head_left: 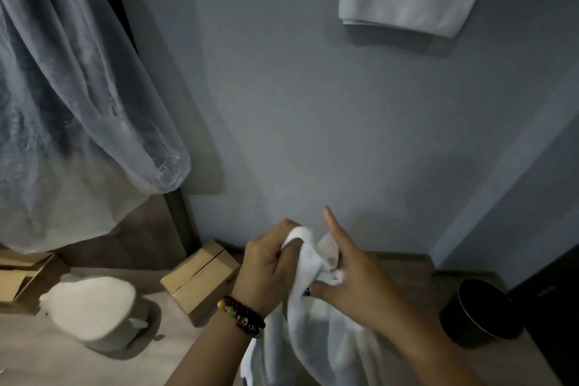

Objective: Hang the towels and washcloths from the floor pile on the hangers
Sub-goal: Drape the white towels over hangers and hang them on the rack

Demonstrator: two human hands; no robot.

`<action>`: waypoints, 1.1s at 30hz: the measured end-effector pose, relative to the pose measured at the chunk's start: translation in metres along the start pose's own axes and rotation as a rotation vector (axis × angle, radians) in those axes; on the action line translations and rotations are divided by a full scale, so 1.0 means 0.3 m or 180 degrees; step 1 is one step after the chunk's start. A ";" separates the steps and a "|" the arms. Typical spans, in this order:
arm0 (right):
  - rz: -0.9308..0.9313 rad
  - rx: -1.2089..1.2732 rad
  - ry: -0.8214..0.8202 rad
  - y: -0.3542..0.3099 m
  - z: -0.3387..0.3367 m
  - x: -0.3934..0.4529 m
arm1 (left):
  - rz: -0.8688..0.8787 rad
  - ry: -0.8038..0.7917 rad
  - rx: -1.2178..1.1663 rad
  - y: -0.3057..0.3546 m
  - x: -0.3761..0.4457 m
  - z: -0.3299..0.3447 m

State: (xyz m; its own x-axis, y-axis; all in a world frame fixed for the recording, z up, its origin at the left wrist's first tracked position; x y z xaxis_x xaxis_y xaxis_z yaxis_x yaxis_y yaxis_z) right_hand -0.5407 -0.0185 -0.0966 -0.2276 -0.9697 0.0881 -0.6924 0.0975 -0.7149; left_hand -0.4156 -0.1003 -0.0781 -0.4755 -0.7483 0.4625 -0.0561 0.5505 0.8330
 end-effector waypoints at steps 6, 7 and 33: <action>-0.0200 0.0398 0.0385 -0.082 0.002 0.018 | 0.0155 0.0293 -0.0032 0.040 0.003 -0.058; -0.0224 0.0449 0.0549 -0.091 -0.004 0.017 | 0.0076 0.0474 0.0001 0.025 -0.001 -0.074; 0.0123 0.0199 0.0344 -0.045 -0.073 -0.086 | -0.0259 -0.0439 -0.0254 -0.006 -0.025 0.009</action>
State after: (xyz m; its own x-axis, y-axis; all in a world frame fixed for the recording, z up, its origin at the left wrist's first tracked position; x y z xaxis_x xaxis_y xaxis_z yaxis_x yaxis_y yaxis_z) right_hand -0.5404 0.0102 -0.0739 -0.3281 -0.9354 0.1316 -0.6384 0.1169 -0.7608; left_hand -0.4143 -0.0948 -0.0837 -0.5884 -0.7284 0.3510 -0.0322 0.4549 0.8900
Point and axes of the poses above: each hand's wrist, its own x-axis towards the middle knuckle, its own z-axis out of the palm, y = z × x, the point moved 5 cm from there along x, towards the middle knuckle, and after that the axes turned 6 degrees about -z, right-handed, at the moved point
